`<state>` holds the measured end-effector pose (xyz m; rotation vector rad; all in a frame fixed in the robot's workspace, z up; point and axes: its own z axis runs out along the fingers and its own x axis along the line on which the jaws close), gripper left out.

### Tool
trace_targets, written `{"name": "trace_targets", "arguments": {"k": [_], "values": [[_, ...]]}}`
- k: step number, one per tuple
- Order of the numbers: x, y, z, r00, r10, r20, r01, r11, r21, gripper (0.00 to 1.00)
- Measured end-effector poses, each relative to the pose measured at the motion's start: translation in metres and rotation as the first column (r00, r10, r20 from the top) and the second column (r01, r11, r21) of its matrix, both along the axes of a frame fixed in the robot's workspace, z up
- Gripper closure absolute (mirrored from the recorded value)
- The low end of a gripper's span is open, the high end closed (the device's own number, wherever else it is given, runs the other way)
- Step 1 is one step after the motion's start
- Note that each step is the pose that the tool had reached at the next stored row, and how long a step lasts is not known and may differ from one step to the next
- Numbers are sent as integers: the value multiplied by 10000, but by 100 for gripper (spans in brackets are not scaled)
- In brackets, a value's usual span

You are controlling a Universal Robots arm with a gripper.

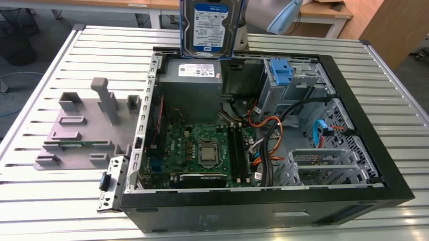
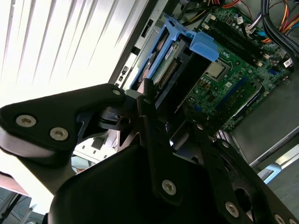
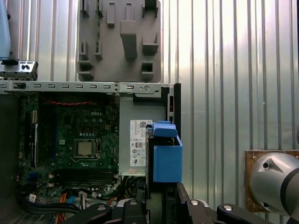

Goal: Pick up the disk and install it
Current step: 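Pick up the disk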

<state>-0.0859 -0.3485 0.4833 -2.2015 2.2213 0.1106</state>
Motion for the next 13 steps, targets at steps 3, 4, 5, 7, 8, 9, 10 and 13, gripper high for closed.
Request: {"name": "trace_targets", "arguments": {"k": [3,4,5,7,8,9,10,13], "values": [[1,0,0,10000,0,1,0,10000,0,65],[1,0,0,10000,0,0,0,10000,1,65],[1,-2,0,10000,1,1,-1,10000,1,65],[1,-9,0,10000,2,0,-2,10000,0,65],[1,-14,0,10000,1,0,-1,10000,0,65],[1,-21,0,10000,0,1,0,10000,0,65],[1,-30,0,10000,0,1,0,10000,1,65],[1,-65,0,10000,0,1,0,10000,1,65]]}}
